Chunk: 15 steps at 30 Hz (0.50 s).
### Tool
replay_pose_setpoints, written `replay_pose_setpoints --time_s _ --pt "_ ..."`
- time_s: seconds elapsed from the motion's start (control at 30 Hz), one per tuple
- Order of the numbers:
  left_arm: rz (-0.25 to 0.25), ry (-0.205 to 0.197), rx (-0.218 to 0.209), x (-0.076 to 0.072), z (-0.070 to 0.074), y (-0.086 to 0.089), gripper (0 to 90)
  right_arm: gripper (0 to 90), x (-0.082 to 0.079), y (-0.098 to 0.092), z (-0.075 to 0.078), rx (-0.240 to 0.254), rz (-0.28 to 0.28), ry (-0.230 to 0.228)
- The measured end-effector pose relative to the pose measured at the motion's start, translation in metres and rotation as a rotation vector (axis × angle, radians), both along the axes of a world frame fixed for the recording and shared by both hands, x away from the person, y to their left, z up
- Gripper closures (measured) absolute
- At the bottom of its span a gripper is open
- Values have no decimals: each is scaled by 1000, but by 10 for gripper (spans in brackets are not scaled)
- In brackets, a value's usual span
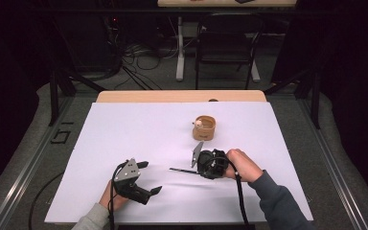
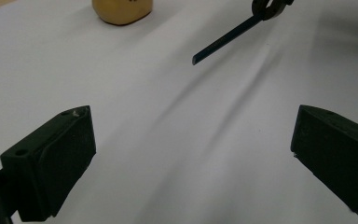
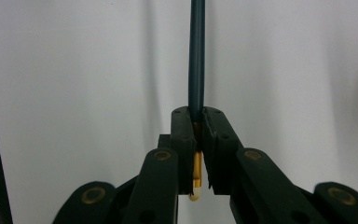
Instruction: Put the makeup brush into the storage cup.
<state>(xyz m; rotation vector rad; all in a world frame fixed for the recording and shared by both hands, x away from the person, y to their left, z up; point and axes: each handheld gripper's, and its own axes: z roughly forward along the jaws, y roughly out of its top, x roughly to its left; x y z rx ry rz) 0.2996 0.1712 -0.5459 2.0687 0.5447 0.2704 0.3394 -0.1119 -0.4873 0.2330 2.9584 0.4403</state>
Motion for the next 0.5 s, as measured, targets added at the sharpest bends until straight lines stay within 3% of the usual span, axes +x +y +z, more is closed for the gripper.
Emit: replay_pose_setpoints --time_s 0.3,0.5 --pt "-38 24 46 6 3 -14 1 836 -5 5 1 -10 37 -9" --pt "-55 43 75 8 4 -21 2 835 -7 7 0 -11 26 -9"
